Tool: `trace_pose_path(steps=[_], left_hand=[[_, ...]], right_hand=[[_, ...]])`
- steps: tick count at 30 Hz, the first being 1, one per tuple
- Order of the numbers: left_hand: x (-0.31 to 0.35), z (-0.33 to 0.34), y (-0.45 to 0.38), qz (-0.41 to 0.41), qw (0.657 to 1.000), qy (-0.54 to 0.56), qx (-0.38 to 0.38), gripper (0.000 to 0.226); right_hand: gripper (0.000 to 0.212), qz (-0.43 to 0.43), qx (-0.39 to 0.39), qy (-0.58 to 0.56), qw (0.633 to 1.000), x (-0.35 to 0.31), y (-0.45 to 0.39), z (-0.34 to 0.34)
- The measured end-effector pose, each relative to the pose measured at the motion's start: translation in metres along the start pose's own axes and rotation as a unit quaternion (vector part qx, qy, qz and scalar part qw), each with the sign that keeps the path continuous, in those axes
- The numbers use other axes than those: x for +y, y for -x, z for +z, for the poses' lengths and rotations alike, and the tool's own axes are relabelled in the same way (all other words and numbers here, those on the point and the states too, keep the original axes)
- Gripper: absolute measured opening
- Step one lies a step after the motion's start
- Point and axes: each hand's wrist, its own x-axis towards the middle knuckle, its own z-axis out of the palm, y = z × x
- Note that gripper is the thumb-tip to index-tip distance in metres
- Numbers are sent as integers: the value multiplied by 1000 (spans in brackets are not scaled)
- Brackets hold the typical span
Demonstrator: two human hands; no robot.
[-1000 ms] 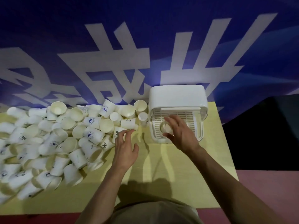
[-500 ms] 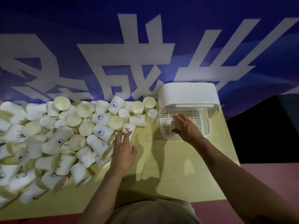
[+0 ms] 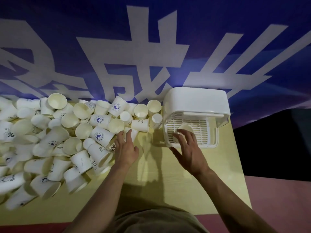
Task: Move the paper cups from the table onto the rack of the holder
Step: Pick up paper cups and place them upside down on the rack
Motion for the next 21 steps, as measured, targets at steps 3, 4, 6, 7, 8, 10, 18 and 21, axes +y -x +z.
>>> trace_pose_path(steps=[3,4,6,7,8,10,18,21], left_hand=[[4,6,-10,-5,1000,-26,-3,82],[5,7,-13,-8,999,-40,-2,83],[7,9,-19,-16,998,-65,0,86],[8,10,-22,-20,997,-74,-1,87],[8,11,-25,-24,996,-82,-5,88],[8,13,-30,-35,995,-97,-12,91],[11,24,-33,-39,991,-128,22,64],[10,24,-30,-22,992,-123,33,61]], right_hand=[[48,-10,-12,-25,1000,-11,-6,4],[48,-8,-18,-34,999,-14,-9,5],[47,-4,-28,-53,998,-19,-14,9],[46,-6,-32,-60,998,-21,-16,10],[45,-13,-36,-64,997,-23,-18,12],[45,-31,-46,-65,996,-26,-22,15],[44,-29,-73,-65,995,-27,-28,27],[46,-22,-81,-67,994,-25,-35,30]])
